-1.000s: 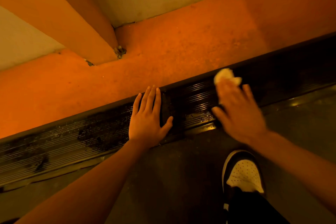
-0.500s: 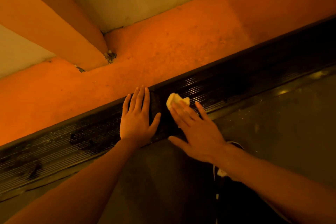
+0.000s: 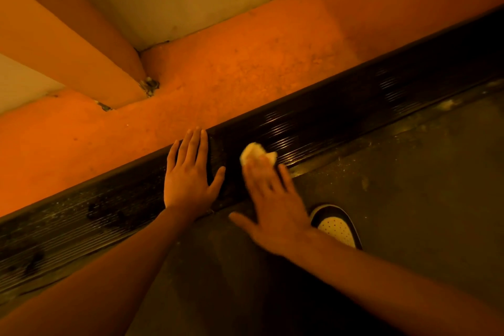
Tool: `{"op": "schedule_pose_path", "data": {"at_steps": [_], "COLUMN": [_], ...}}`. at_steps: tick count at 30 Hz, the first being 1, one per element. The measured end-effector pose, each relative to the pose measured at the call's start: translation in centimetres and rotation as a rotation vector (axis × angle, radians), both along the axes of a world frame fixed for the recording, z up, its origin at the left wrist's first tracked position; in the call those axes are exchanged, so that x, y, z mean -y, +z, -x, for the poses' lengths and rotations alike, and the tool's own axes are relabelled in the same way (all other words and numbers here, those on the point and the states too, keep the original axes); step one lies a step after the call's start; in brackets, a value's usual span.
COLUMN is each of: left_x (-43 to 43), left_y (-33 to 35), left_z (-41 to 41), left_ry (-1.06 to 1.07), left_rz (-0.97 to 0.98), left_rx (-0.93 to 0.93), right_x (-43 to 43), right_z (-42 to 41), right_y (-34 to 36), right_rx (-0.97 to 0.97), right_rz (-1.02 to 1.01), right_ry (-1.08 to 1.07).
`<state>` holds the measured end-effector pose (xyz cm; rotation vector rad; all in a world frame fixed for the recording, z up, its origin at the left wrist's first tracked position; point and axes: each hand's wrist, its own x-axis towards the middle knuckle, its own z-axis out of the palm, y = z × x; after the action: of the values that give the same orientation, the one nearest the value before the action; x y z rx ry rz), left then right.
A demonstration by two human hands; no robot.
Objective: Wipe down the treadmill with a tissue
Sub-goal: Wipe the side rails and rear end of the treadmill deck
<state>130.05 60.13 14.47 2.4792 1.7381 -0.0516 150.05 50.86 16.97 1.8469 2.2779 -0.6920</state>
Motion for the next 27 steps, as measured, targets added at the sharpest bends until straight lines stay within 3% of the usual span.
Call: {"op": "schedule_pose_path", "data": {"at_steps": [4,10,14,19,22,24,27], "left_x": [0.1,0.1,0.0,0.0,-0.1,-0.1,0.0], "left_y": [0.0,0.1,0.1,0.1,0.0,0.0,0.1], "left_z": [0.0,-0.1,0.0,-0.1,0.0,0.0,0.0], "left_ry": [-0.001,-0.001,0.002,0.011,0.006,0.003,-0.002], "left_rz": [0.001,-0.001,0.002,0.000,-0.007,-0.001,0.007], "left_rx": [0.015,0.030,0.023,0.028,0.023,0.016,0.014], "right_x": [-0.9,-2.6,-3.8,-2.4,-2.3,-2.9,-3.4], "right_z": [-2.8,-16.6,-15.1,-3.2,-1.3,-4.2,-11.5], "right_y": [0.1,0.2,0.4,0.5,0.4,0.3,-0.1], "right_rx": [0.011,0.169,0.129,0.013,-0.037,-0.006,0.086], "right_rz": [-0.046,0.014,0.045,0.015,0.019,-0.039,-0.065], "right_ry": [0.095,-0.357,-0.533,-0.072,0.154,0.182,-0.060]}}
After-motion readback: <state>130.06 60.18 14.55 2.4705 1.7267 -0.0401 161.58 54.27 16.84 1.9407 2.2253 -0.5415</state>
